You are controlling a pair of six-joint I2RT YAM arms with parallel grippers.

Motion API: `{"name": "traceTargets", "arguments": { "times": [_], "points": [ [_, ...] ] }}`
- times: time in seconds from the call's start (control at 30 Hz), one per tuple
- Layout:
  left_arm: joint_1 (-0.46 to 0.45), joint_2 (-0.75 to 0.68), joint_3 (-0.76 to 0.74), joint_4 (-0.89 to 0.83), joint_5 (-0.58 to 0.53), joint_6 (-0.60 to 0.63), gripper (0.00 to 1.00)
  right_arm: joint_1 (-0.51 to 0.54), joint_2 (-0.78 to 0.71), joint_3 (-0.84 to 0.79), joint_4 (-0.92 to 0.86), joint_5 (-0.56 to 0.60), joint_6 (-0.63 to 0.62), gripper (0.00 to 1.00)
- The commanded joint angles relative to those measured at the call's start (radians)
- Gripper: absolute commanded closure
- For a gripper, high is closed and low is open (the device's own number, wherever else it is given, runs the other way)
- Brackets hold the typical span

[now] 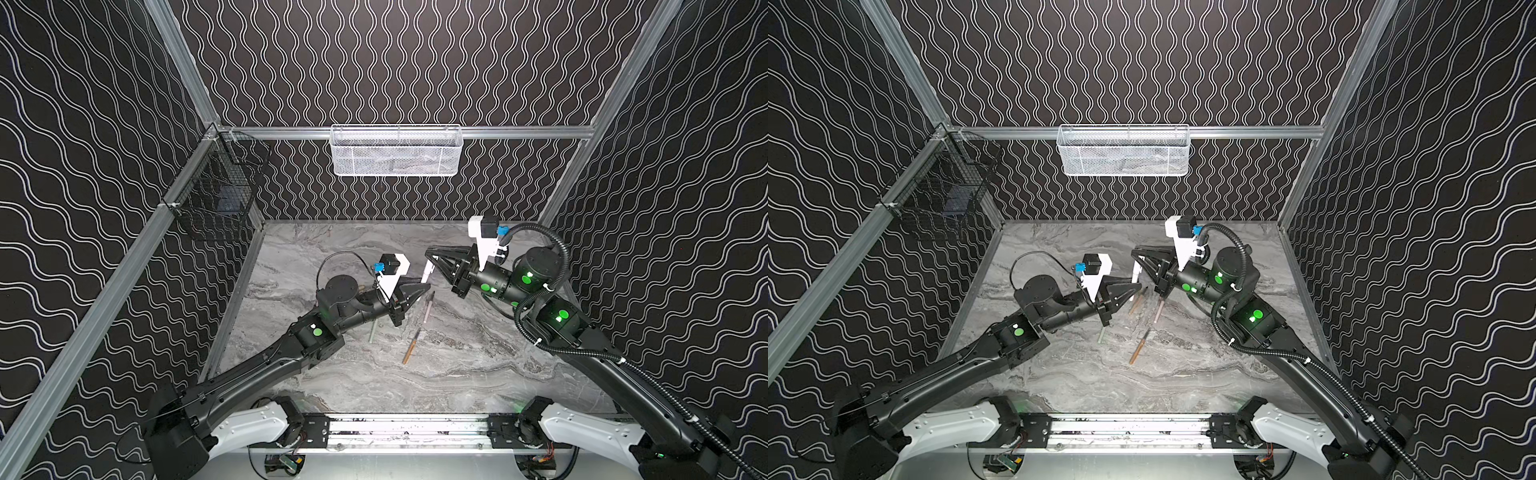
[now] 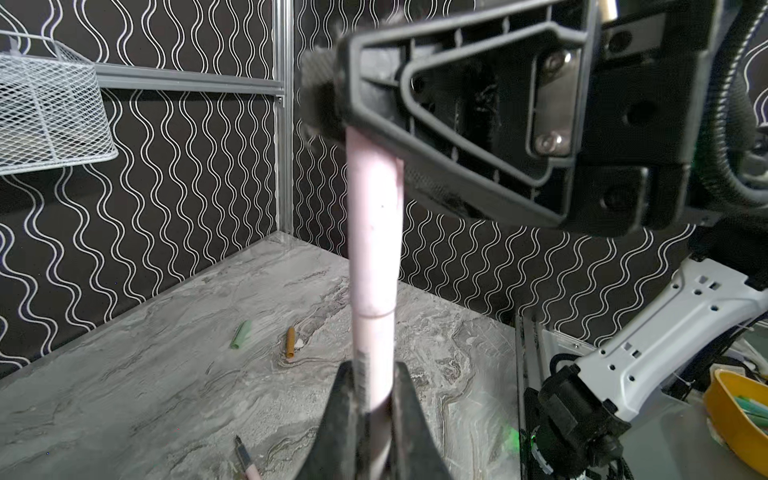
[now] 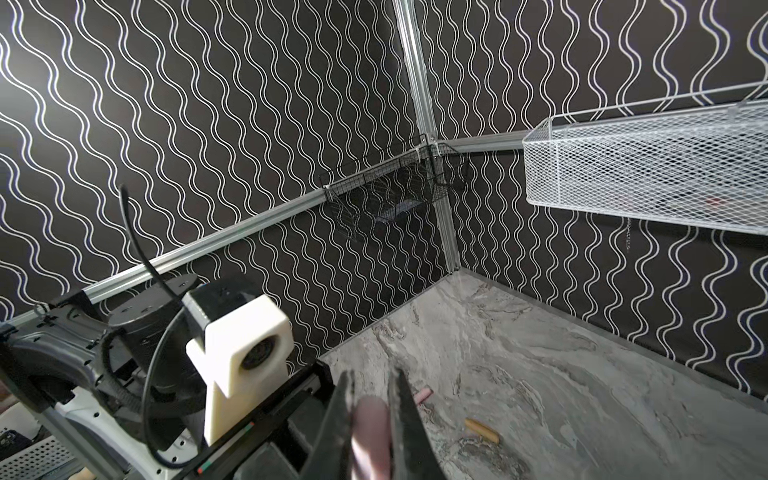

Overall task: Insert the pens into the pen caps
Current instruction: 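Press the cap down onto the pen while the left gripper holds it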

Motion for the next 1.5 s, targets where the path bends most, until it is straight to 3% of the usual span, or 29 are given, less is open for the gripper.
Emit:
{"name": "traceTargets", "arguments": {
  "times": [0.0,0.23,0.5,0.7,0.87,1.0,1.17,1.47],
  "points": [
    [0.0,0.009,0.058,0.34,-0.022,-0.02,1.0,0.006,0.021,-0.022,-0.183,-0.068,0.018,0.93],
    [0.001,0.032,0.138,0.394,-0.033,0.022,1.0,0.005,0.028,-0.06,-0.176,-0.076,0.051,0.88],
    [0.008,0.005,0.096,0.27,0.01,0.049,1.0,0.004,-0.007,-0.016,-0.184,-0.034,0.05,0.81],
    [0.01,0.004,-0.021,0.179,0.04,-0.002,1.0,0.004,-0.041,0.091,-0.207,0.021,0.016,0.66],
    [0.056,0.015,-0.013,0.118,0.079,-0.064,1.0,0.005,-0.108,0.085,-0.249,0.048,-0.002,0.57],
    [0.102,0.033,-0.038,0.211,0.143,-0.158,1.0,0.005,-0.131,0.056,-0.282,0.1,-0.025,0.57],
    [0.124,0.057,-0.069,0.296,0.199,-0.243,1.0,0.007,-0.083,0.067,-0.285,0.038,-0.032,0.62],
    [0.125,0.033,-0.086,0.28,0.19,-0.227,1.0,0.021,0.04,0.095,-0.231,-0.019,-0.036,0.6]
  ]
}}
